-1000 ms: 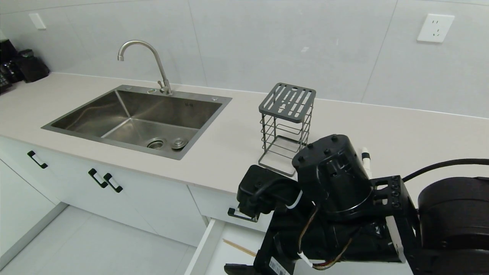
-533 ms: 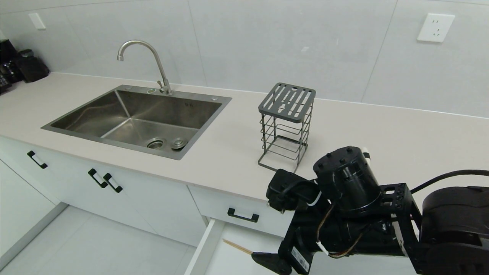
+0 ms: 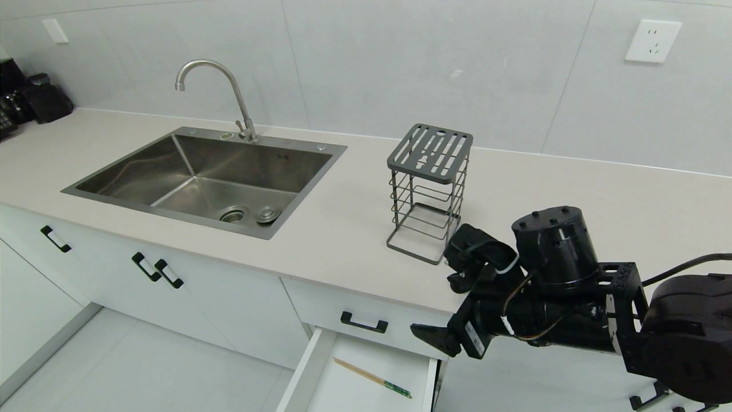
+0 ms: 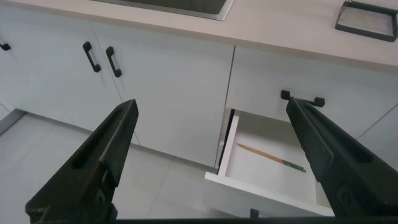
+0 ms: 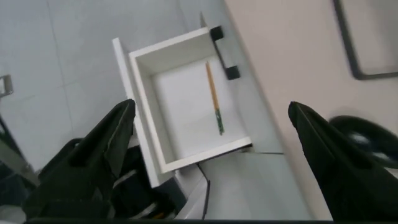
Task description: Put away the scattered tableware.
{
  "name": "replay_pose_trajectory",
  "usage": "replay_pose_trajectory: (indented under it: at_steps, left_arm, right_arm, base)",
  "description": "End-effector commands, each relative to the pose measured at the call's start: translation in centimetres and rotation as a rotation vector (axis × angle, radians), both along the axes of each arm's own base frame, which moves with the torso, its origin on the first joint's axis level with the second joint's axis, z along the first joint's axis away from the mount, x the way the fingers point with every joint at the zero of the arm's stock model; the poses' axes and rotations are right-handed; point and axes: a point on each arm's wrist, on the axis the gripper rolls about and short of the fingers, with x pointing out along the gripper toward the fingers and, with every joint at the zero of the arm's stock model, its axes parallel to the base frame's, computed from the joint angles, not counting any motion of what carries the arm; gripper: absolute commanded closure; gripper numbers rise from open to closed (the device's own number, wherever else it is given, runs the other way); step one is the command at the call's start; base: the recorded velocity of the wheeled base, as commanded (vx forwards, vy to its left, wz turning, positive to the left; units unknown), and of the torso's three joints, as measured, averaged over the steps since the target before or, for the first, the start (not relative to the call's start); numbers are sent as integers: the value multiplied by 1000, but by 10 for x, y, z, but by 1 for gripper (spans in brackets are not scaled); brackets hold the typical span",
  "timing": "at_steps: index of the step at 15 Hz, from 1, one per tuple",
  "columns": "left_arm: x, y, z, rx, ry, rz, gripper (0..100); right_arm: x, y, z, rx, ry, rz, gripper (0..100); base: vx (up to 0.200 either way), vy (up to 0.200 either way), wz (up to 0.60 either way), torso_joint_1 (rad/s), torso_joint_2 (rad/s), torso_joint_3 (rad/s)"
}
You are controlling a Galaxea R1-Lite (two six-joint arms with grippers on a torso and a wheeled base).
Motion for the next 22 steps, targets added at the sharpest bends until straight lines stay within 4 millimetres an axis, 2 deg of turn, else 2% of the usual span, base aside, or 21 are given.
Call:
replay_pose_trajectory:
  at_steps: [1, 4, 7, 8, 10, 12, 13, 15, 17, 22]
  left_arm:
    - [0, 0, 0, 0, 1, 0, 0]
    - [0, 0, 0, 0, 1, 0, 0]
    - [0, 0, 0, 0, 1, 0, 0]
    - [0, 0, 0, 0, 1, 0, 0]
    - [0, 0, 0, 0, 1, 0, 0]
    - [0, 0, 0, 0, 1, 0, 0]
    - [0, 0, 0, 0, 1, 0, 0]
    - [0, 0, 0, 0, 1, 0, 0]
    - [0, 0, 0, 0, 1, 0, 0]
    - [0, 0, 0, 0, 1, 2, 0]
  right_arm:
    - [6, -15, -5, -3, 3, -48, 0]
    - [3, -34, -10, -13, 14, -92, 0]
    - [14, -49, -8, -54, -38, -110, 0]
    - [22, -54, -3, -76, -86, -111, 0]
    - [40, -78, 4, -101, -143, -94, 0]
    - [56, -96, 0, -122, -137, -124, 0]
    - [58, -97, -2, -120, -127, -118, 0]
    - [81, -97, -14, -89, -84, -64, 0]
    - [96, -93, -15, -80, -81, -51, 0]
    - [105, -100, -23, -72, -19, -29, 0]
  base:
    - [0, 0, 0, 0, 0, 0]
    - [0, 0, 0, 0, 0, 0]
    - [0, 0, 0, 0, 0, 0]
    - [0, 0, 0, 0, 0, 0]
    - [0, 0, 0, 0, 0, 0]
    - [0, 0, 0, 0, 0, 0]
    - [0, 0, 0, 0, 0, 0]
    - [0, 0, 0, 0, 0, 0]
    - [0, 0, 0, 0, 0, 0]
    - [0, 0, 0, 0, 0, 0]
